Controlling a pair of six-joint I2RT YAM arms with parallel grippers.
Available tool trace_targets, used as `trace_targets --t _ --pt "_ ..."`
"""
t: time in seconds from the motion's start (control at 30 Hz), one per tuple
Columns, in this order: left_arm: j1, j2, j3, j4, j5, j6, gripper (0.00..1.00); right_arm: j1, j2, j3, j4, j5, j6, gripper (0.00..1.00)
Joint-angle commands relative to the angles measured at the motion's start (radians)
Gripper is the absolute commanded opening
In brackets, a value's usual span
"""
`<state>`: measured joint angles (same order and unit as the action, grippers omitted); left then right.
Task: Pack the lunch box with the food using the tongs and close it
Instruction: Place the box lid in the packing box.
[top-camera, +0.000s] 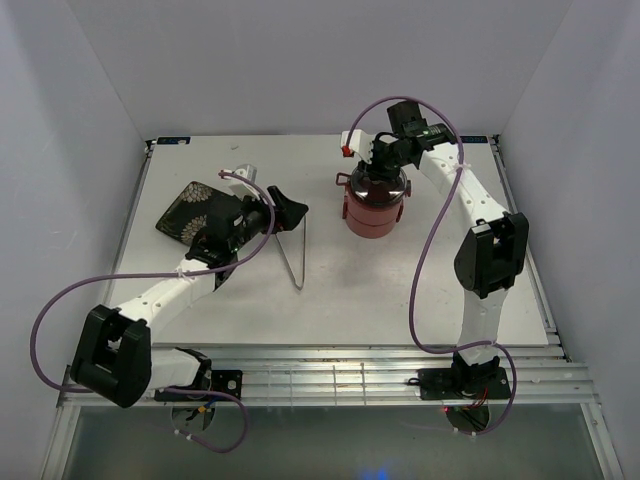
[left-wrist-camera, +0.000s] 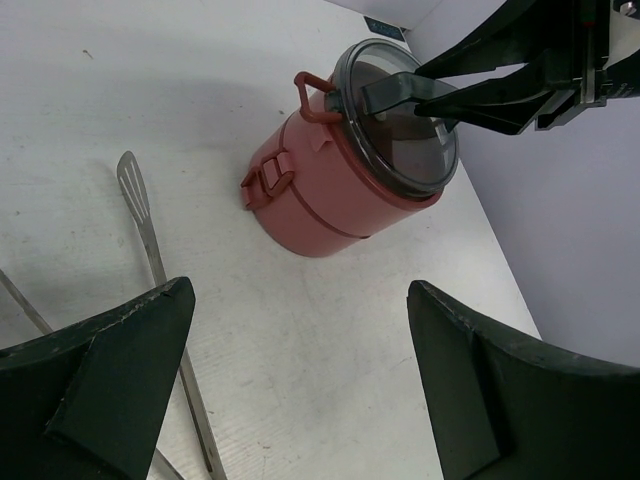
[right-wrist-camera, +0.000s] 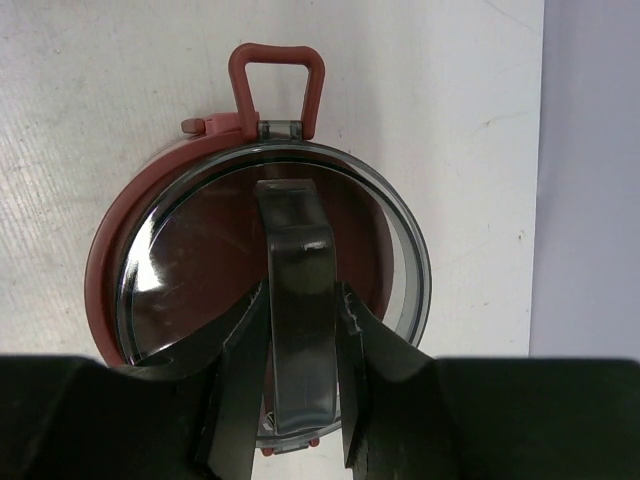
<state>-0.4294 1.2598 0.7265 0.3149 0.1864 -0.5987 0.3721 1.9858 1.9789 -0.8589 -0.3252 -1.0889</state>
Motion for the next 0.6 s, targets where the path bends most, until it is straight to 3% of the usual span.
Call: trace_targets --t 0.0,0.13,0.57 --pt "0.001 0.016 0.03 0.027 0.012 -0.01 0.98 -0.004 0.021 -0.023 0.02 -0.018 -0.017 0.25" --pt "0.001 0.032 0.031 0.033 0.018 -0.01 0.98 -0.004 0.021 -0.044 0.032 -0.02 -0.017 0.3" --pt "0.007 0.092 0.134 0.019 0.012 0.017 0.98 -0.006 -0.013 -0.08 -0.015 -0.107 -0.058 0.27"
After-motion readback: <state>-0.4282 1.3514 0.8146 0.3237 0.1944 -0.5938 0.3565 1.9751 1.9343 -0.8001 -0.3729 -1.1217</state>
